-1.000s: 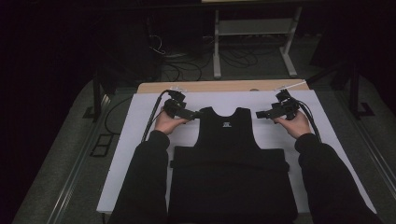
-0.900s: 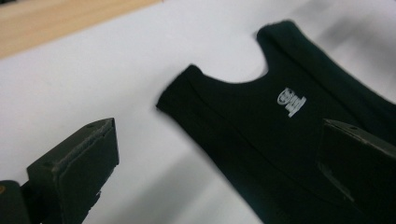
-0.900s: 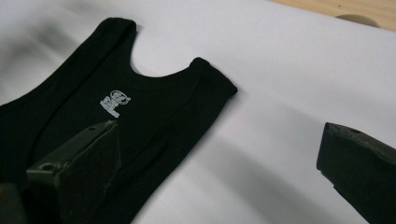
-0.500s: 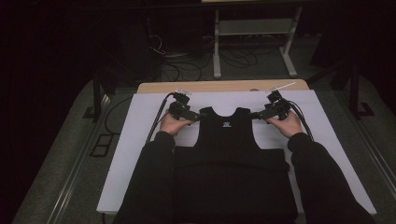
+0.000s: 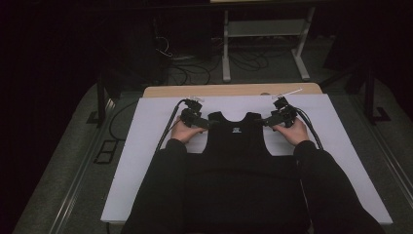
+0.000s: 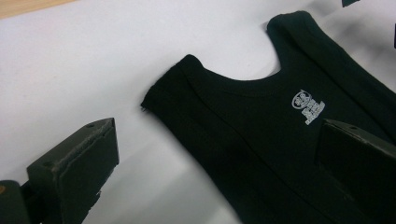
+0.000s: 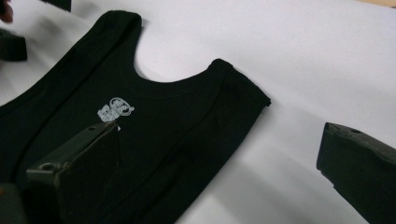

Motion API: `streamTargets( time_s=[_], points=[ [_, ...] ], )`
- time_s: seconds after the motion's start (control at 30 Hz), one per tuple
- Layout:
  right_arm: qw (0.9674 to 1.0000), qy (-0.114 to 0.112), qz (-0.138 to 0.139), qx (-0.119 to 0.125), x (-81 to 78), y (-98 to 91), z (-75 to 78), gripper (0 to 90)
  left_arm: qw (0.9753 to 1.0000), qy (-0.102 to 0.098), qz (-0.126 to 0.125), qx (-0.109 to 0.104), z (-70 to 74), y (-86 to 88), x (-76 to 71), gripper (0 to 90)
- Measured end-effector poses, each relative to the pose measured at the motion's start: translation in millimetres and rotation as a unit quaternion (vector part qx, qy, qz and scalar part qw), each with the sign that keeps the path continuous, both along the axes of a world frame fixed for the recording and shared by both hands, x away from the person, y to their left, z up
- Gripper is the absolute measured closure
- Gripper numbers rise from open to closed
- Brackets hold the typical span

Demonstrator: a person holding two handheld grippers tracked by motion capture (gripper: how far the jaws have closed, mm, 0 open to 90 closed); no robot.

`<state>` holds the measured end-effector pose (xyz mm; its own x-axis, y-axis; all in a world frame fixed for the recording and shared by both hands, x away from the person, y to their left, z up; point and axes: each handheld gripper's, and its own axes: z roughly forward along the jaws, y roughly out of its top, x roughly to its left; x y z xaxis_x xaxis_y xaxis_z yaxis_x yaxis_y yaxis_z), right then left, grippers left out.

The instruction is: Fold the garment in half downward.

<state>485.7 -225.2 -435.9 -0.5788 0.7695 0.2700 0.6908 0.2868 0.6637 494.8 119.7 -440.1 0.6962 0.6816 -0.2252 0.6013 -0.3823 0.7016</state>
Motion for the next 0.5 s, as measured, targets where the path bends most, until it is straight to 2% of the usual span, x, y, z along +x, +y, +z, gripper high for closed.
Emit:
streamTargets(
  time_s=[0.23, 0.27, 0.37, 0.5],
  points=[
    [0.9998, 0.010, -0.005, -0.016, 3.9, 5.5, -12.1, 0.2, 1.0000, -0.001, -0.005, -0.002, -7.7, -9.6, 1.4, 0.0],
    [0.9998, 0.009, -0.004, -0.016, 4.0, 5.8, -12.8, 2.6, 1.0000, -0.001, -0.006, -0.001, -8.8, -10.7, 1.5, 0.0],
    [0.9999, 0.010, 0.007, -0.010, 4.0, 6.8, -13.7, 12.7, 0.9999, -0.003, -0.010, 0.011, -10.7, -13.2, 0.8, 8.4],
    [0.9999, 0.001, 0.010, -0.014, 3.0, 10.6, -12.3, 18.2, 1.0000, -0.005, -0.006, 0.005, -11.9, -14.9, 0.6, 13.8]
  ],
)
